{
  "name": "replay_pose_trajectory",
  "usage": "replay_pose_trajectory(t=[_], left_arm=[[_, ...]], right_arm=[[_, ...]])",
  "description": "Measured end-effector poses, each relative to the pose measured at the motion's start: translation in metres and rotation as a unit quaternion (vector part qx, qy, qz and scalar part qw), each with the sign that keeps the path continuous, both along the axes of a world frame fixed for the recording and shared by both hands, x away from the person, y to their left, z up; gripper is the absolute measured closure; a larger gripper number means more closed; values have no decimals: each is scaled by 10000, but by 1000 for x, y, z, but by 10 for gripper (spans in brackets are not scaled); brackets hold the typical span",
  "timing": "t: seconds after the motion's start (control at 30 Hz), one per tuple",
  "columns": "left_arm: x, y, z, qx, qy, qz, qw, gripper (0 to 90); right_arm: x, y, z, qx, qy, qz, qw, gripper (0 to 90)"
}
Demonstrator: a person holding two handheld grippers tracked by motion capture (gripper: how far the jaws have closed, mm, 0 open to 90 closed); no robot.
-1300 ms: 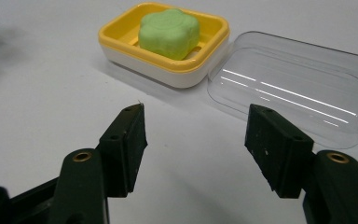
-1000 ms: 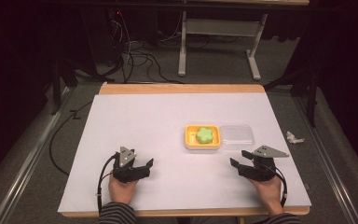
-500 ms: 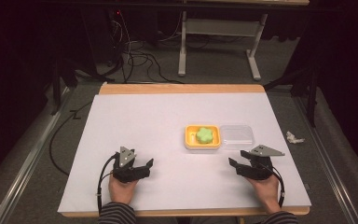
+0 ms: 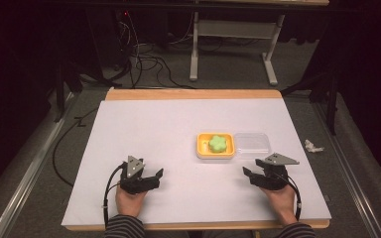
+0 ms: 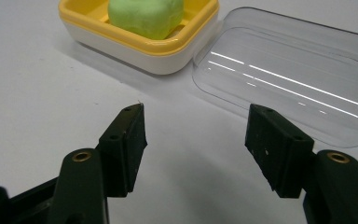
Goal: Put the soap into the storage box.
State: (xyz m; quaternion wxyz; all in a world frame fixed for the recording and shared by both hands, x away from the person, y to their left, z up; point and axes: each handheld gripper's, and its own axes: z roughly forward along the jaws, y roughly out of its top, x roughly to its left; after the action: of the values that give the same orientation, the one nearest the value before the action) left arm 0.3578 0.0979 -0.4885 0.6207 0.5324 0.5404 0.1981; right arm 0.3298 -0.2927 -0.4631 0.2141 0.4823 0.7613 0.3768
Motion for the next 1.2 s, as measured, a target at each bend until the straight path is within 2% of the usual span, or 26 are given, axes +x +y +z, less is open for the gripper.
replay_pose_trajectory(t=[0.63,0.97,1.2], left_arm=[[0,0,0,-20,14,-2,10000,168],[0,0,0,1,8,-5,10000,168],[0,0,0,9,4,-3,10000,168]], right_arm=[[6,1,-5,-103,28,-52,9999,386],[3,0,-15,-90,50,-47,9999,383],[2,1,-15,-105,5,-83,9999,383]])
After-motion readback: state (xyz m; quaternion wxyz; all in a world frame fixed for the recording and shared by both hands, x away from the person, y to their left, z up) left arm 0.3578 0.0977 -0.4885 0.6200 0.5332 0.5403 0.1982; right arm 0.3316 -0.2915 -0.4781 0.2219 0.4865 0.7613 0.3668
